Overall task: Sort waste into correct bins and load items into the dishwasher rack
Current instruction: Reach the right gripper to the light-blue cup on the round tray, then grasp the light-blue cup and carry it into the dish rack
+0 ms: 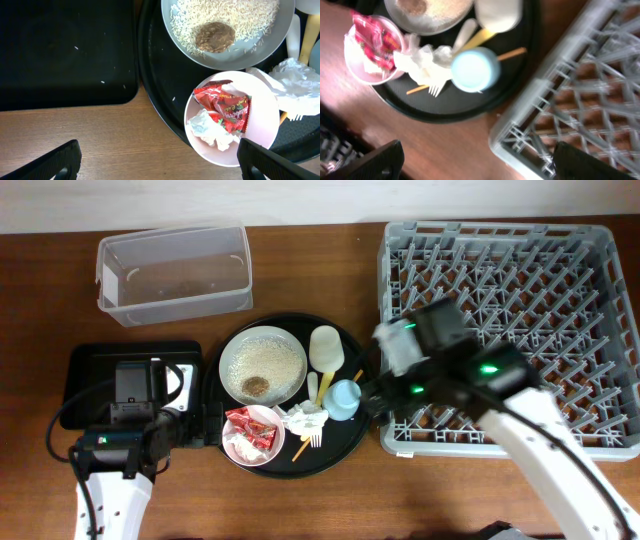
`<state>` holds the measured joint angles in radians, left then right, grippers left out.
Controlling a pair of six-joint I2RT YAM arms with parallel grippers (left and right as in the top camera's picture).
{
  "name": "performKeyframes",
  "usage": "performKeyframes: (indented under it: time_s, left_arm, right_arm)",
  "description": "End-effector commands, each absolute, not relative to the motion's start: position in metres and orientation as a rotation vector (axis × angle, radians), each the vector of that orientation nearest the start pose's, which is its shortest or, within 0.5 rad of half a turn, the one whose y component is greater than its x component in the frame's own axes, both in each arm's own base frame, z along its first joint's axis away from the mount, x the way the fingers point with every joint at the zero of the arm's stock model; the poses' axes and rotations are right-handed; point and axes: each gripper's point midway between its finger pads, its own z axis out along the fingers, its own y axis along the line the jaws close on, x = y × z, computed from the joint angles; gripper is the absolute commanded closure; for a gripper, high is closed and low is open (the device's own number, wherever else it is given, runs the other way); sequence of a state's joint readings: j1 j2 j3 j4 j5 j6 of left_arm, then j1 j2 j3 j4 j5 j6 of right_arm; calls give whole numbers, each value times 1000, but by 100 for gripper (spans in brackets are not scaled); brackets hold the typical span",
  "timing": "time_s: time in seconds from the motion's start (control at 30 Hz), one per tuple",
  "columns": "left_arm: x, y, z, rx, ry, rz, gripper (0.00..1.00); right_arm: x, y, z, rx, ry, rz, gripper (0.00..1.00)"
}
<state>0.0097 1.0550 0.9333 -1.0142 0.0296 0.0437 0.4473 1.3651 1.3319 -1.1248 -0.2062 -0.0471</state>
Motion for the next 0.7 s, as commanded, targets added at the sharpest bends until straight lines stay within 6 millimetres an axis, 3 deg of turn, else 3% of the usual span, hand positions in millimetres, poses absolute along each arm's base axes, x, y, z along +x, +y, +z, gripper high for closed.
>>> performKeyframes:
  time_s: [0.0, 0.03, 0.13, 0.2, 0.4, 0.5, 0.53, 0.67]
  left_arm:
    - [247, -4, 157, 43, 2687, -45, 1]
    - [247, -4, 157, 43, 2687, -45, 1]
    - [247, -4, 157, 43, 2687, -44, 1]
    - [247, -4, 157, 43, 2686, -44, 1]
    - [249, -4, 157, 43, 2681, -44, 1]
    - [249, -4, 157, 43, 2681, -44, 1]
    - [249, -4, 157, 43, 2681, -44, 1]
    - [249, -4, 157, 43, 2680, -44, 1]
  right_arm:
    - [270, 206, 172, -826, 2676, 248, 1]
    - [279, 209, 155, -781, 2708, 147, 2]
    - [295, 225, 103, -746, 2798, 102, 2]
    - [299, 229, 84, -734, 2831, 88, 2]
    - [299, 234, 62, -705, 2887, 107, 1]
    - [300, 235, 62, -695, 2884, 111, 16]
    - [299, 234, 62, -690, 2889, 109, 26]
    - [296, 232, 62, -687, 2905, 102, 32]
